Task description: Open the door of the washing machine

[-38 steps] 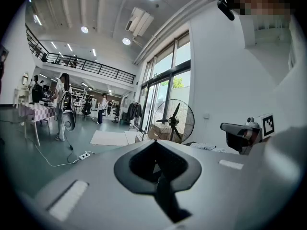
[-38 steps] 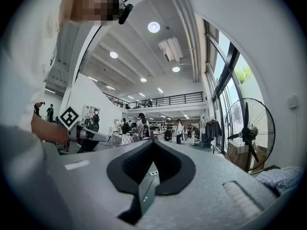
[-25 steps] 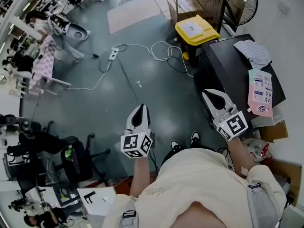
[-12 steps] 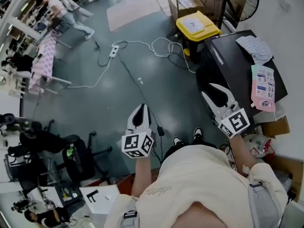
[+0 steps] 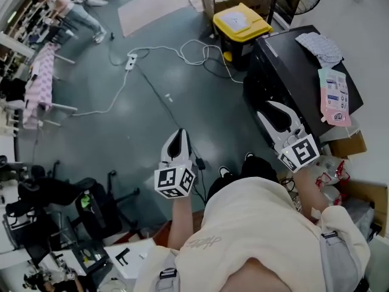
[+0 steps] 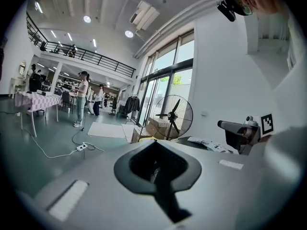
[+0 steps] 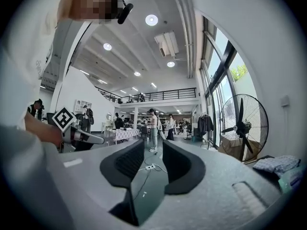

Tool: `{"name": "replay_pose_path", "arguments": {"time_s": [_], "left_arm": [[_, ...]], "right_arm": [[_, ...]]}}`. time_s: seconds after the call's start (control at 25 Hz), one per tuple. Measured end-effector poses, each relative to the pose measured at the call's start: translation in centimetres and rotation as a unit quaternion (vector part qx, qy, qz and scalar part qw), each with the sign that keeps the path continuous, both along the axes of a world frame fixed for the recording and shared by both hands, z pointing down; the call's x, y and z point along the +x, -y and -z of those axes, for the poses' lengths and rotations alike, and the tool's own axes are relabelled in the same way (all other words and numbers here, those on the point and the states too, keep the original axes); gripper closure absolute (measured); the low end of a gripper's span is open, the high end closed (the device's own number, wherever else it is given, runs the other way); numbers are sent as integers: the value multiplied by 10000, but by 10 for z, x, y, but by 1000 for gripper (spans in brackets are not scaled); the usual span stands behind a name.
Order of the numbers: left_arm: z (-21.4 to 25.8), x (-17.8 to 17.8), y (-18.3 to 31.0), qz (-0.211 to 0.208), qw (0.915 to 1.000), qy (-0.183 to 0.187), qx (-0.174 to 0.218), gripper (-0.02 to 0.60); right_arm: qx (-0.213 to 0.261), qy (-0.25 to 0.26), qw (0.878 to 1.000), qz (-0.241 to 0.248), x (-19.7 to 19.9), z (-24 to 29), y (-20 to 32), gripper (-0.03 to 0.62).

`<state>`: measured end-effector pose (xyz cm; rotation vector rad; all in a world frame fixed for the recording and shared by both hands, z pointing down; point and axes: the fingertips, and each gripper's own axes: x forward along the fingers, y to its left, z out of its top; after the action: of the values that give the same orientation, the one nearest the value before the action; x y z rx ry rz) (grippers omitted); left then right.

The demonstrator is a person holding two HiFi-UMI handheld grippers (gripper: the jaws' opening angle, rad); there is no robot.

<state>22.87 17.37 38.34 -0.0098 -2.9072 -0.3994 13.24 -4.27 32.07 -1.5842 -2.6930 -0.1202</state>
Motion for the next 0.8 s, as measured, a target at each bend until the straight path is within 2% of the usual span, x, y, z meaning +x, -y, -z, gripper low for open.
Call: {"name": "replay_pose_path", "arguments": {"time_s": [0.2, 0.4, 0.6, 0.8], "left_arm": [[-12, -5, -7, -145, 9998, -104, 94, 563], [-24, -25, -22, -85, 9996, -232, 144, 563], [-26, -58, -29, -111, 9992, -374, 23, 563], [-19, -107, -44, -172, 9986, -472, -165, 563]], "right_arm": [[144, -143, 9997, -162, -1, -14, -2, 471], [205, -198, 9995, -157, -21, -21, -14, 471], [138, -369, 9991, -130, -58, -39, -24, 471], [-17, -427, 9988, -221, -115, -47, -33, 471]]}}
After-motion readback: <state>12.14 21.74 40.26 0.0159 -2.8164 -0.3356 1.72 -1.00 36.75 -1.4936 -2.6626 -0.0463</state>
